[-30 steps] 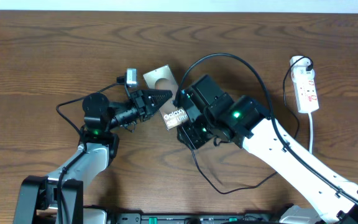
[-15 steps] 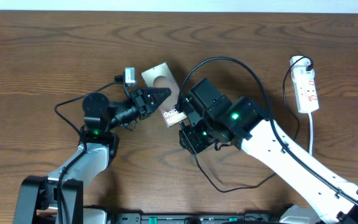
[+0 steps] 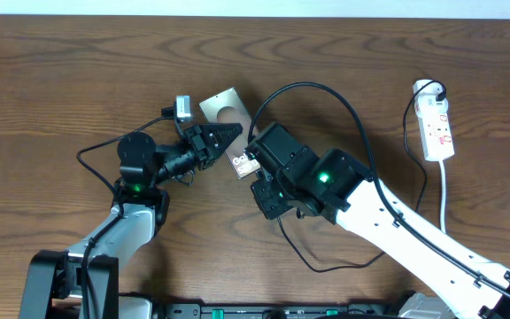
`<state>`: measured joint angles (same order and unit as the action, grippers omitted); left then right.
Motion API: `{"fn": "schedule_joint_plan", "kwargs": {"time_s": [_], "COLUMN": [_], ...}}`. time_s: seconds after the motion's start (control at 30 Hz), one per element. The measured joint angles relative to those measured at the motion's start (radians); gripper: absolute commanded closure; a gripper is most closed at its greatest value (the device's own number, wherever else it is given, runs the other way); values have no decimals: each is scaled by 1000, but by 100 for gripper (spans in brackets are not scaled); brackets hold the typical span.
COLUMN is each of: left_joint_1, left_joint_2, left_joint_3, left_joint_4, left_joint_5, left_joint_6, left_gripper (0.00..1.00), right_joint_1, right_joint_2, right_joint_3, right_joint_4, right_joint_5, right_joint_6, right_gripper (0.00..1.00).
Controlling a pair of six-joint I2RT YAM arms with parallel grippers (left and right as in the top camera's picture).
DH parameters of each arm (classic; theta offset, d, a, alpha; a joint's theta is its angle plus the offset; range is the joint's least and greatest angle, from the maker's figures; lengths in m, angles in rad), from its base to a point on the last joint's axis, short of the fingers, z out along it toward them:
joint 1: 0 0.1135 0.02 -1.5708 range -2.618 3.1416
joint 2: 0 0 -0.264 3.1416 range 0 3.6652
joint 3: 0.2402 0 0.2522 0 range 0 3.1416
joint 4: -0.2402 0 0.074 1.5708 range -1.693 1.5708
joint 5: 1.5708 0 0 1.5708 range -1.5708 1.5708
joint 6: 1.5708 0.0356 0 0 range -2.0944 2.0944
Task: Plug charger to phone and switch on socket
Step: 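Hold the plug pressed into the port with the right gripper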
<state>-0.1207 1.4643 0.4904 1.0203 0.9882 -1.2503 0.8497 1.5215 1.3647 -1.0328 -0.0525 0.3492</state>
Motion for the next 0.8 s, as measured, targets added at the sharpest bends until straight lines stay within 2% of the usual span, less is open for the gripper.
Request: {"fn": "schedule_joint_plan", "kwargs": {"time_s": [0.1,0.23,0.43,0.5,0.8], "left_joint_1": [0,0,0,0,12], "left_joint_2": [0,0,0,0,0], "left_joint_3": [0,0,0,0,0], "left_joint_4": [0,0,0,0,2], "left_joint_5": [0,0,0,0,-22], "left_joint_6": [-11,-17,-25,-28,-27], "left_gripper": [93,93,93,93,93], "right_joint_1": [0,0,0,0,0], "right_joint_2": [0,0,0,0,0], "right_joint_3": [0,-8,-40,-40,-52], "right_joint_4": [13,55,68,79,140], "right_joint_5": [9,18,24,23,27], "right_joint_6": [7,11,32,34,41], "right_gripper": [69,82,90,99,99]}}
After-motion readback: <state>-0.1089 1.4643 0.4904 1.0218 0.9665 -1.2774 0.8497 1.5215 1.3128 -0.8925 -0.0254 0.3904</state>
